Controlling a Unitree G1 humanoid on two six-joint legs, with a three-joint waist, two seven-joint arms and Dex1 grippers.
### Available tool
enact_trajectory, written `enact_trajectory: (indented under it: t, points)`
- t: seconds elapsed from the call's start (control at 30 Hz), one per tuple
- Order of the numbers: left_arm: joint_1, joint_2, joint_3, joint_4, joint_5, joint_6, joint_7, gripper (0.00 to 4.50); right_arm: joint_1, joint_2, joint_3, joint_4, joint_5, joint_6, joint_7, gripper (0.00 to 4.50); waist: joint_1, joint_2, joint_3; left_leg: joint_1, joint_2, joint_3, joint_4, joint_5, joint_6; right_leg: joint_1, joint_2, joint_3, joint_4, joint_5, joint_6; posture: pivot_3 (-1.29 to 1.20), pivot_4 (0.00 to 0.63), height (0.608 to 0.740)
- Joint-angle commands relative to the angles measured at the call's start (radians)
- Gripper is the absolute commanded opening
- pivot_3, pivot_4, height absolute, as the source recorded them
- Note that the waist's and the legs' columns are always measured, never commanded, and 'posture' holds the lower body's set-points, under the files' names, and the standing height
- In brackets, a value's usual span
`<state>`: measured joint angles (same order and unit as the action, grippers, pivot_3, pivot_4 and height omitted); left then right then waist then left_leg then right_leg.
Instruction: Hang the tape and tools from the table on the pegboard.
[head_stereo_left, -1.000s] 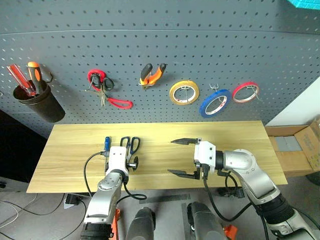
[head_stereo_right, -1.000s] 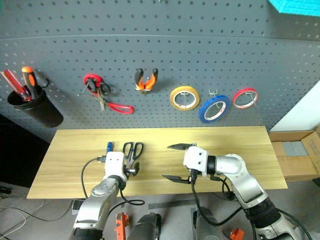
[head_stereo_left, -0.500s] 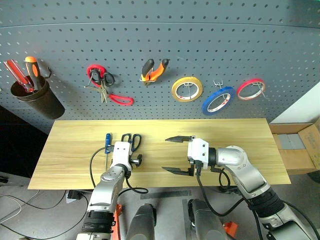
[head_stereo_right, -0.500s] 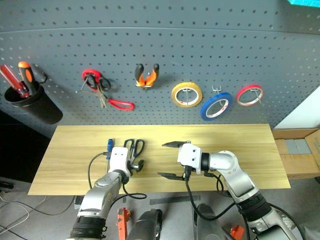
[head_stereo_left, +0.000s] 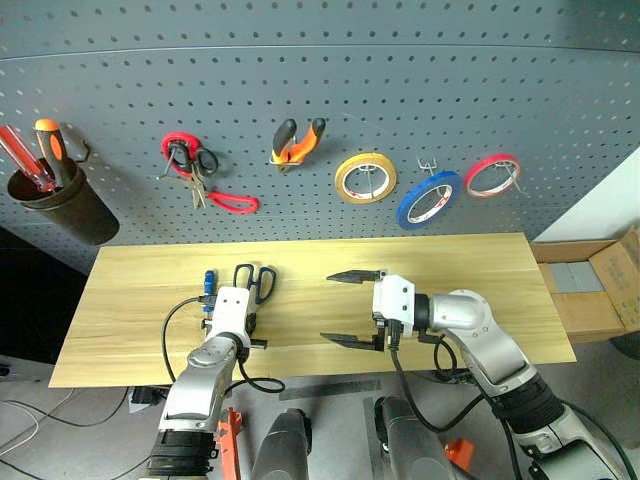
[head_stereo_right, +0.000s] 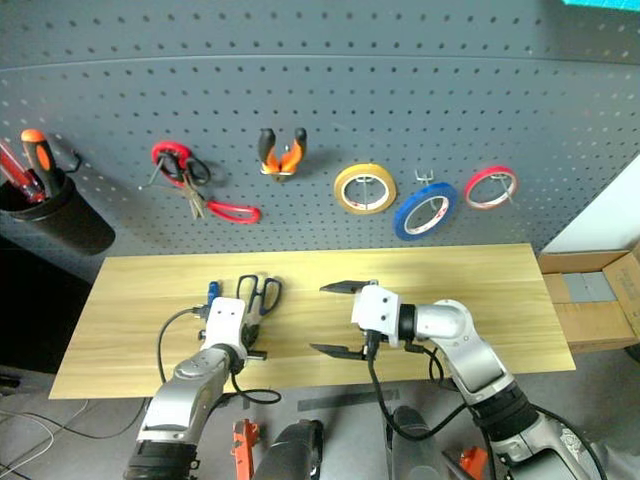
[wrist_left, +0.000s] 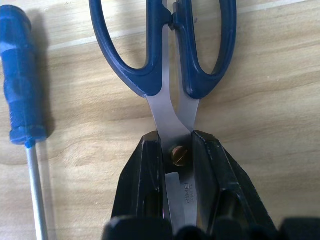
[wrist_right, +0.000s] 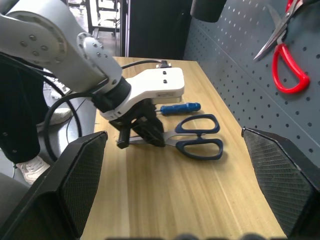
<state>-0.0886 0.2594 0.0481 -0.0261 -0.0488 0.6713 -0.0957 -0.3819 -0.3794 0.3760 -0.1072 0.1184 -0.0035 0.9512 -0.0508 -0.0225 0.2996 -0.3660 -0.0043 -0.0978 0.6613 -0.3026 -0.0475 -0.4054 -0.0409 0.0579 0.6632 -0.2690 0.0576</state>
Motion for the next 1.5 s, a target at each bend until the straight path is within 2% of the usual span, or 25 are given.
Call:
enact_trajectory:
  t: [0.03, 0.2, 0.33, 0.4, 0.57, 0.77, 0.87, 1.1, 1.2, 1.5]
  points:
    - [0.036, -0.004, 0.008, 0.019, 0.012, 0.027, 0.012, 0.55, -0.009, 0.008, -0.010, -0.004, 0.004, -0.015, -0.004, 4.50, 0.000, 0.000, 0.000, 0.000, 0.000, 0.000, 0.000, 0.000, 0.000, 0.000, 0.000, 0.000, 0.000, 0.000, 0.000, 0.00, 0.308, 0.740]
    - [0.041, -0.057, 0.047, -0.040, -0.047, -0.052, -0.012, 0.55, -0.005, 0.003, -0.025, -0.017, 0.016, -0.009, -0.007, 4.50, 0.001, 0.000, -0.001, -0.001, 0.000, 0.000, 0.000, 0.000, 0.000, 0.000, -0.001, -0.001, -0.001, 0.000, 0.000, 0.01, 0.270, 0.740]
    - [0.103, -0.013, -0.006, -0.139, -0.004, -0.158, -0.060, 0.55, 0.012, -0.002, -0.057, -0.064, 0.055, 0.030, -0.018, 4.50, 0.006, -0.002, -0.004, -0.005, 0.000, -0.001, 0.000, 0.002, -0.004, -0.003, -0.007, -0.003, -0.002, 0.000, 0.000, 0.01, 0.234, 0.740]
    - [0.149, -0.001, -0.022, -0.209, 0.010, -0.239, -0.072, 0.55, 0.030, 0.009, -0.086, -0.107, 0.092, 0.081, -0.048, 4.50, 0.014, -0.004, -0.009, -0.015, 0.000, -0.005, 0.002, 0.004, -0.007, -0.012, -0.010, -0.011, -0.001, 0.000, 0.000, 0.02, 0.206, 0.740]
    - [0.245, 0.024, -0.040, -0.341, 0.078, -0.413, -0.057, 0.55, 0.051, 0.089, -0.170, -0.190, 0.199, 0.189, -0.160, 4.50, 0.027, -0.003, -0.037, -0.027, -0.001, -0.010, 0.001, 0.006, -0.011, -0.021, -0.013, -0.018, -0.002, 0.001, -0.001, 0.03, 0.154, 0.740]
    - [0.323, 0.013, -0.011, -0.438, 0.096, -0.565, -0.046, 0.55, 0.035, 0.124, -0.228, -0.227, 0.289, 0.219, -0.187, 4.50, 0.031, -0.003, -0.074, -0.027, -0.004, -0.008, 0.001, 0.006, -0.010, -0.019, -0.012, -0.018, -0.004, 0.001, -0.001, 0.04, 0.122, 0.740]
    - [0.305, 0.005, 0.030, -0.485, 0.080, -0.601, -0.034, 0.55, 0.027, 0.136, -0.256, -0.234, 0.333, 0.223, -0.192, 4.50, 0.036, -0.003, -0.087, -0.026, -0.004, -0.007, 0.001, 0.006, -0.010, -0.018, -0.010, -0.020, -0.002, 0.001, -0.001, 0.05, 0.109, 0.740]
    - [0.168, 0.041, 0.096, -0.420, 0.132, -0.705, -0.001, 0.55, -0.019, 0.146, -0.258, -0.194, 0.306, 0.190, -0.217, 4.50, 0.051, -0.002, -0.121, -0.017, -0.007, -0.002, 0.001, 0.006, -0.009, -0.011, -0.007, -0.019, 0.000, 0.001, -0.001, 0.06, 0.085, 0.740]
    - [0.124, 0.035, 0.125, -0.368, 0.112, -0.706, 0.008, 0.55, -0.047, 0.153, -0.258, -0.169, 0.292, 0.177, -0.226, 4.50, 0.050, -0.002, -0.134, -0.013, -0.007, -0.002, 0.002, 0.006, -0.009, -0.008, -0.006, -0.019, 0.000, 0.001, -0.001, 0.06, 0.085, 0.740]
    - [0.062, -0.007, 0.099, -0.265, -0.002, -0.639, -0.067, 0.55, -0.075, 0.148, -0.261, -0.142, 0.269, 0.158, -0.243, 4.50, 0.050, -0.002, -0.148, -0.010, -0.007, -0.002, 0.003, 0.006, -0.009, -0.005, -0.005, -0.018, 0.000, 0.001, -0.001, 0.05, 0.087, 0.740]
